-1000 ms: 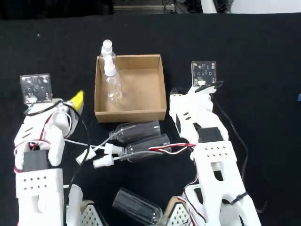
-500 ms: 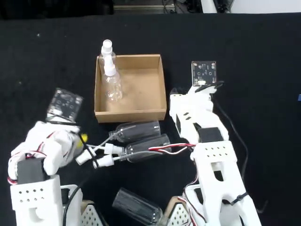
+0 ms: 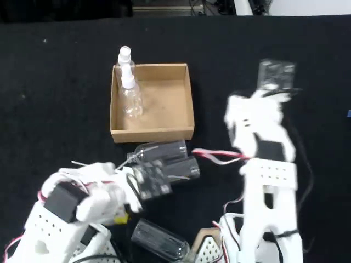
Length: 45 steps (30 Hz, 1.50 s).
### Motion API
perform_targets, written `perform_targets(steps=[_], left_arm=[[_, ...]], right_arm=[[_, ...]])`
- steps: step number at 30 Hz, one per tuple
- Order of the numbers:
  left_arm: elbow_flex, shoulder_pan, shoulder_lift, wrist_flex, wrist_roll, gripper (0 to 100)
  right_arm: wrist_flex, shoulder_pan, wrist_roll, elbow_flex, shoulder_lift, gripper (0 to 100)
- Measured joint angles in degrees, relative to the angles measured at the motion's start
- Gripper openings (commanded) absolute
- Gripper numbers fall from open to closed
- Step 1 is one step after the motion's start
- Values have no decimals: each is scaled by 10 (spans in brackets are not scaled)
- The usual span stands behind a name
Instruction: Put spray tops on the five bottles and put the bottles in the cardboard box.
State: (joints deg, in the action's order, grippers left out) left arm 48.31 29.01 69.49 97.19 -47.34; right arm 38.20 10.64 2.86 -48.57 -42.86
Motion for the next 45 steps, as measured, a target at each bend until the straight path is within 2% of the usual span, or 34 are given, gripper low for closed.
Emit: perform_targets(steps=[4, 6, 9, 11, 14, 17, 24, 28, 35, 40, 45], left_arm=[[1, 103, 0, -6, 4, 272], [15, 139, 4, -22, 4, 311], [50, 155, 0, -59, 4, 395], [69, 156, -1, -88, 4, 400], [98, 160, -1, -121, 4, 388], [105, 164, -1, -134, 4, 387], [159, 227, -1, -171, 4, 386], [219, 224, -1, -229, 4, 386], [251, 229, -1, -287, 3, 386], [306, 231, -1, -331, 2, 386], [312, 235, -1, -336, 3, 385]], right_arm=[[92, 98, -37, 62, 0, 15], [128, 156, -48, 85, 0, 15], [147, 248, -68, 107, 0, 15], [147, 298, -80, 121, 0, 15], [150, 337, -99, 135, 0, 15], [150, 355, -112, 138, 0, 15], [167, 363, -114, 192, 35, 15], [210, 363, -117, 263, 127, 15], [270, 364, -117, 382, 286, 15], [282, 364, -117, 397, 309, 15], [285, 364, -117, 398, 309, 15]])
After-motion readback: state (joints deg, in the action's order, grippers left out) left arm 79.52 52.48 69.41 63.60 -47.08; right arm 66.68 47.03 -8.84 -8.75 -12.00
